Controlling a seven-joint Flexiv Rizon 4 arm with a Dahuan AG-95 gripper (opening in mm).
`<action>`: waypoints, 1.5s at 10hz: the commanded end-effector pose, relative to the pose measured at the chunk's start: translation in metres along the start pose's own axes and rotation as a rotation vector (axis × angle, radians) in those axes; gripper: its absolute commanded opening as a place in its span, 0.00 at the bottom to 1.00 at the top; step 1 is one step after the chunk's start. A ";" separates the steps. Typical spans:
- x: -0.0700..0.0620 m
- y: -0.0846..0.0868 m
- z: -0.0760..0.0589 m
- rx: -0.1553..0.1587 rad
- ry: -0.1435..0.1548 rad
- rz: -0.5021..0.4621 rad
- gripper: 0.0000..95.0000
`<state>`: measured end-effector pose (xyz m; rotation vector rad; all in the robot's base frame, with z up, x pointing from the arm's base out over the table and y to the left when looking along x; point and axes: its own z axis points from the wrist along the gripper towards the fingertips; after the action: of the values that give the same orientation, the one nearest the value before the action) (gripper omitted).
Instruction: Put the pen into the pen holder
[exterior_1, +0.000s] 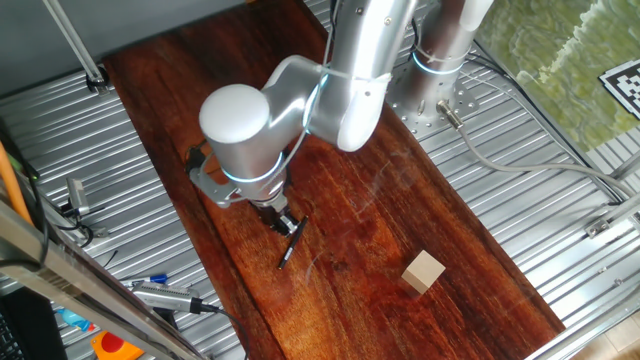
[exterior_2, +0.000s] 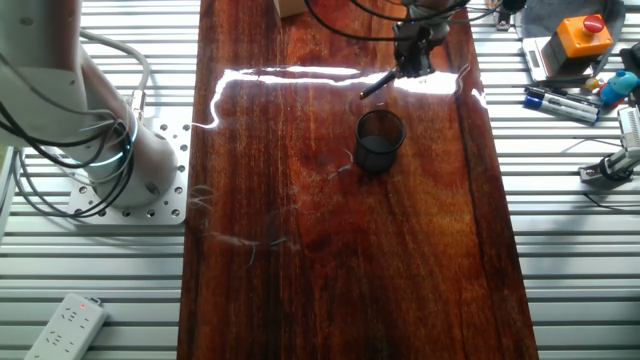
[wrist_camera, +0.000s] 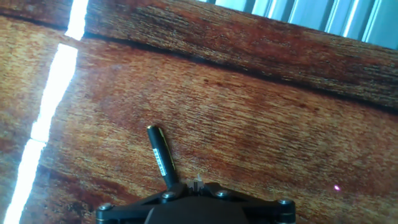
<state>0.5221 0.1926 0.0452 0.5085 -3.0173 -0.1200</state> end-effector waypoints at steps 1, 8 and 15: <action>0.004 0.003 0.003 -0.018 -0.014 0.000 0.00; 0.022 0.021 0.016 -0.013 -0.025 0.027 0.20; 0.023 0.029 0.025 -0.007 -0.046 0.010 0.40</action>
<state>0.4886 0.2152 0.0227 0.4947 -3.0613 -0.1447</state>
